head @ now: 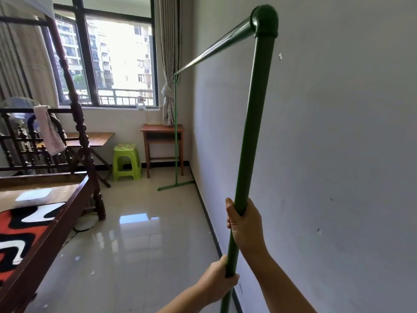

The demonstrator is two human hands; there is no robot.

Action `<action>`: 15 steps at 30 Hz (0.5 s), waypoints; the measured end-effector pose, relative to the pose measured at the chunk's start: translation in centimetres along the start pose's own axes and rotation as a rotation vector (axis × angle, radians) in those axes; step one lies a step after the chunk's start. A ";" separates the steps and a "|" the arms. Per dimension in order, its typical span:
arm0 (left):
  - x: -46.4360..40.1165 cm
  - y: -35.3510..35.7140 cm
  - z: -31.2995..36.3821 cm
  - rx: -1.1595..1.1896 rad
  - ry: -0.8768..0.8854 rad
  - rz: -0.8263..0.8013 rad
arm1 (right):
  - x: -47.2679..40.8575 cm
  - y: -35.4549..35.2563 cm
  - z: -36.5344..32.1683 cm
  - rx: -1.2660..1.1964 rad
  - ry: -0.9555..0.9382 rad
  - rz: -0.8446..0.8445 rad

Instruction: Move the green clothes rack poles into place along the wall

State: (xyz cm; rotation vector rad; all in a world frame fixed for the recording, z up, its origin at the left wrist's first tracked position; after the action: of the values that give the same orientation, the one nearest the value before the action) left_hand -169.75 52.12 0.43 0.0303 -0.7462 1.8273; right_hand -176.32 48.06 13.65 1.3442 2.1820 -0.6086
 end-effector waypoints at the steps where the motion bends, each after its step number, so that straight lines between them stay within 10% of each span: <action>1: 0.1 -0.1 0.0 -0.007 -0.003 -0.008 | -0.1 0.1 0.0 -0.002 0.004 -0.002; 15: 0.5 -0.4 0.7 -0.048 -0.017 -0.076 | -0.7 -0.9 -0.1 0.058 0.034 -0.146</action>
State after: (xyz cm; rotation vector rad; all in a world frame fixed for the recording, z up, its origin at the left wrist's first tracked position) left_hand -169.82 52.23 1.37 0.0430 -0.7901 1.7384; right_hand -176.88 47.30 14.25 1.2403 2.3212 -0.7128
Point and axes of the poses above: each hand's wrist, its own x-axis away from the middle knuckle, its own y-axis out of the palm, z = x × y, the point moved 1 cm from there along -x, towards the middle knuckle, and after that the axes turned 12 degrees about -y, right-handed, at the moved point
